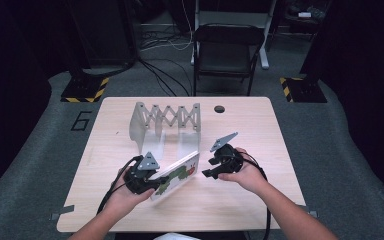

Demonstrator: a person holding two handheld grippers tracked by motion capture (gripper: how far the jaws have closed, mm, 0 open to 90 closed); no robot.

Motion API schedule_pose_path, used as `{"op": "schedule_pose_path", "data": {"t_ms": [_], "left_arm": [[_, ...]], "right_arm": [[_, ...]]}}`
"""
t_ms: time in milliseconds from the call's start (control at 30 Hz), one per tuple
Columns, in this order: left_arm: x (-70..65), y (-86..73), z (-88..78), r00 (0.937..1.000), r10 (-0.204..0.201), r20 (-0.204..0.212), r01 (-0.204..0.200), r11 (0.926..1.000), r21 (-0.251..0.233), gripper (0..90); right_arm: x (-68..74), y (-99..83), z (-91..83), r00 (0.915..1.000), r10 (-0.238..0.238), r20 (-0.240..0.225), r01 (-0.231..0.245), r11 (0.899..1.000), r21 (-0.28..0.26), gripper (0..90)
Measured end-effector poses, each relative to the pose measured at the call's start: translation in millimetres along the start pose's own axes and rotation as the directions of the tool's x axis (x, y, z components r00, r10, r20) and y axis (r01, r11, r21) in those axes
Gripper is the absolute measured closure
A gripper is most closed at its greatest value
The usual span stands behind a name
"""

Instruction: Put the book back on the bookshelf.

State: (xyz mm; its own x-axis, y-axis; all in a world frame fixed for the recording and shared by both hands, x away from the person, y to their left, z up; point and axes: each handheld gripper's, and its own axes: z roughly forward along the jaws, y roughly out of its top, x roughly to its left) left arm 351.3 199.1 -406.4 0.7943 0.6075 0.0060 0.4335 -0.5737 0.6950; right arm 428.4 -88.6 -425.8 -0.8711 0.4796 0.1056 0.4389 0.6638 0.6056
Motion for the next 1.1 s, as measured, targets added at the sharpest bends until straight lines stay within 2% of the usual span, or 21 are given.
{"op": "schedule_pose_path", "data": {"t_ms": [67, 267, 300, 567, 633, 733, 867, 900, 1000, 1067, 1100], "left_arm": [[1.8, 1.1, -3.6, 1.0000, 0.008, -0.003, -0.008, 1.0000, 0.001, 75.7], [7.6, 4.6, -18.0, 0.9997, -0.011, -0.020, 0.011, 0.9998, -0.015, 75.8], [9.7, 4.9, -21.3, 0.9995, -0.020, -0.023, 0.020, 0.9995, -0.024, 75.8], [13.3, 3.6, -29.0, 0.9982, -0.039, -0.045, 0.037, 0.9989, -0.030, 75.7], [15.3, 2.3, -31.5, 0.9975, -0.044, -0.056, 0.042, 0.9987, -0.027, 75.7], [16.5, 2.2, -34.0, 0.9974, -0.051, -0.051, 0.050, 0.9986, -0.019, 75.7], [19.2, 2.5, -40.5, 0.9962, -0.062, -0.062, 0.060, 0.9977, -0.034, 75.7], [20.5, 2.6, -42.6, 0.9962, -0.061, -0.063, 0.059, 0.9977, -0.034, 75.7], [23.1, 2.0, -48.1, 0.9957, -0.064, -0.067, 0.062, 0.9976, -0.032, 75.7], [25.1, 1.0, -51.5, 0.9948, -0.065, -0.078, 0.063, 0.9976, -0.029, 75.7], [26.5, 0.2, -53.9, 0.9945, -0.066, -0.082, 0.064, 0.9976, -0.026, 75.7]], "right_arm": [[0.1, -1.2, -1.8, 1.0000, 0.001, 0.010, -0.001, 1.000, 0.000, 44.3], [-0.8, -3.7, -3.5, 0.9998, 0.004, 0.020, -0.004, 1.000, -0.009, 44.1], [-1.9, -3.0, -4.6, 0.9997, 0.002, 0.023, -0.002, 1.000, 0.004, 43.8], [-4.3, -2.8, -0.3, 0.9995, 0.022, 0.021, -0.023, 1.000, 0.007, 42.3], [-4.1, -3.0, 1.5, 1.0000, 0.004, 0.007, -0.004, 1.000, 0.011, 42.1], [-3.1, -3.1, 2.5, 1.0000, -0.005, 0.006, 0.005, 1.000, 0.016, 42.0], [-2.2, -2.6, 3.5, 0.9999, 0.006, 0.009, -0.006, 1.000, 0.013, 41.8], [-1.8, -1.8, 3.2, 0.9997, 0.022, 0.012, -0.022, 1.000, 0.002, 41.8], [-2.6, -1.7, 2.8, 0.9999, 0.011, 0.013, -0.011, 1.000, 0.002, 41.8], [-1.5, -1.5, 3.6, 0.9995, 0.027, 0.019, -0.027, 1.000, -0.001, 41.8], [-2.1, -2.1, 4.2, 0.9997, 0.016, 0.020, -0.016, 1.000, 0.000, 41.8]]}}
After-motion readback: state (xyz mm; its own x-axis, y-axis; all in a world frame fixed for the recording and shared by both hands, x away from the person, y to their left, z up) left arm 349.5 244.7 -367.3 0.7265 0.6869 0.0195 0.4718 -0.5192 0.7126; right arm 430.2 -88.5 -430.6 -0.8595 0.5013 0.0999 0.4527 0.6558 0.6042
